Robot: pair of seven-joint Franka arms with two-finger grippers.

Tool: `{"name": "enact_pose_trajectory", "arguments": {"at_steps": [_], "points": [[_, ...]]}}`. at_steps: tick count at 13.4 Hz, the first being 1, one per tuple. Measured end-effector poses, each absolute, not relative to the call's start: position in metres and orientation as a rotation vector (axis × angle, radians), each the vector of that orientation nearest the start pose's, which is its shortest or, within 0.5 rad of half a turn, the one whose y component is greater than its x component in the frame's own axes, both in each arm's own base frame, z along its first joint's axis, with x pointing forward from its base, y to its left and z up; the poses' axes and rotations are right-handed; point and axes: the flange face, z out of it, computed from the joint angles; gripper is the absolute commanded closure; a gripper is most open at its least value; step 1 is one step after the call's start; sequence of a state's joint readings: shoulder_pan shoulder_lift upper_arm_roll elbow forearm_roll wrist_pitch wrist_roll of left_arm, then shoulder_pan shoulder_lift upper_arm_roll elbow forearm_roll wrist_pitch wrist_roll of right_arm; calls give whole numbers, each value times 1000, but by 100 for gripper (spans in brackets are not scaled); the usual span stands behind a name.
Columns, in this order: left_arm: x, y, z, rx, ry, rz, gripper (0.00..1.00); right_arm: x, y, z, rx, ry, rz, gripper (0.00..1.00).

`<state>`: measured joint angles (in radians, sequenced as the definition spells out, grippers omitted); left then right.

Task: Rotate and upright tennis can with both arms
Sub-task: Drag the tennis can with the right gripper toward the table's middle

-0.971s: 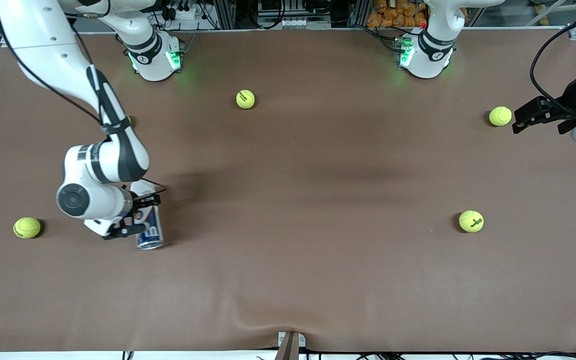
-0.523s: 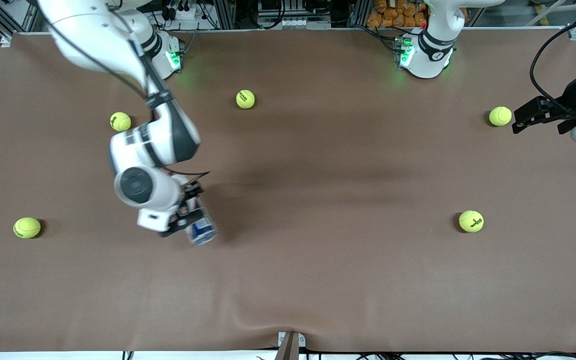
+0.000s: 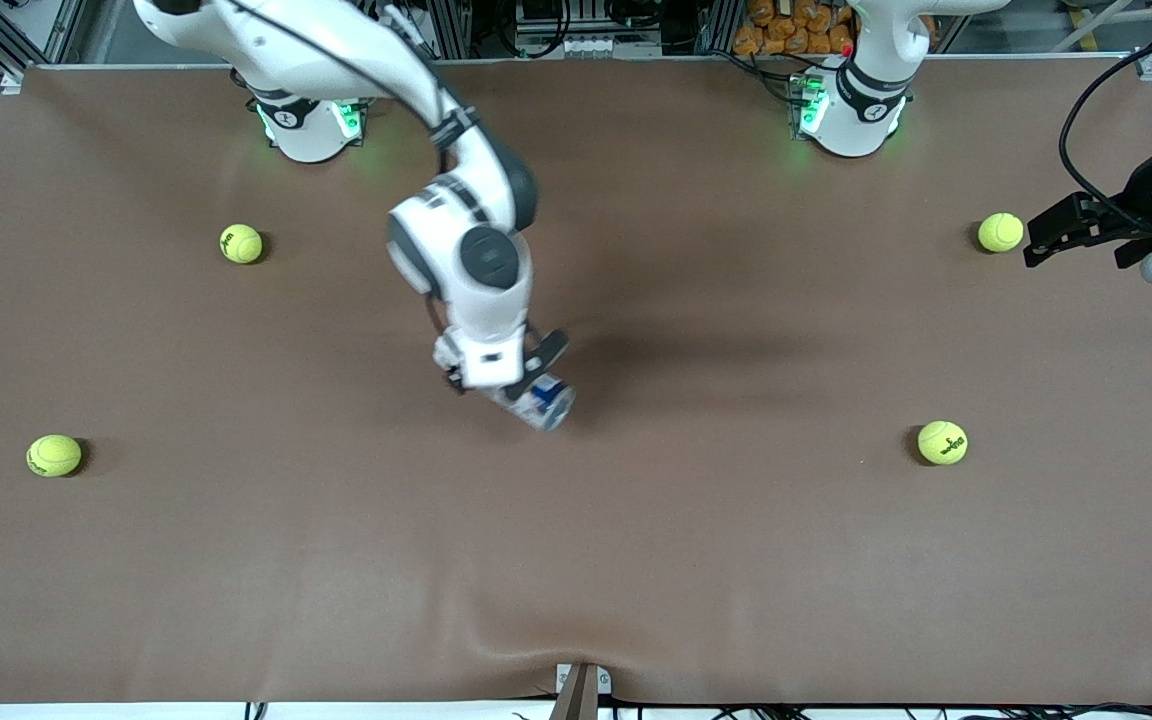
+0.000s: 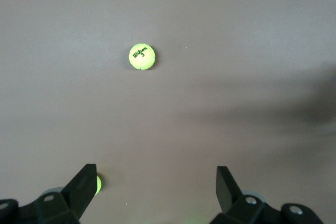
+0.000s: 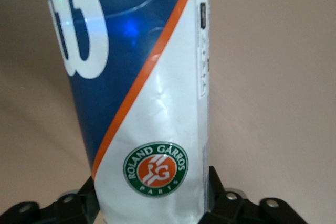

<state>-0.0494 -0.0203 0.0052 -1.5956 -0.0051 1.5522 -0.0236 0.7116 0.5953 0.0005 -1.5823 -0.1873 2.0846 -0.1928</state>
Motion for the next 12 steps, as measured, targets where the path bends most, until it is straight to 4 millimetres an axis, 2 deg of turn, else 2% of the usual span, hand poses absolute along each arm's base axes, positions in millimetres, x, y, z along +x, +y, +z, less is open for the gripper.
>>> {"name": "enact_pose_trajectory", "arguments": {"at_steps": [2,4,7,8,12], "points": [[545,-23,622,-3146,28,37,0,500,480,262,-2744,-1891,7,16],[545,-22,622,-3147,24,38,0,477,505,243,-2609,-2129,-6,17],[545,-23,622,-3157,23,42,0,468,514,240,-2395,-2385,17,17],[545,-23,621,-3163,23,45,0,468,515,240,-2360,-2419,22,0],[545,-24,619,-3172,23,53,0,472,509,232,-2340,-2451,48,0]]}}
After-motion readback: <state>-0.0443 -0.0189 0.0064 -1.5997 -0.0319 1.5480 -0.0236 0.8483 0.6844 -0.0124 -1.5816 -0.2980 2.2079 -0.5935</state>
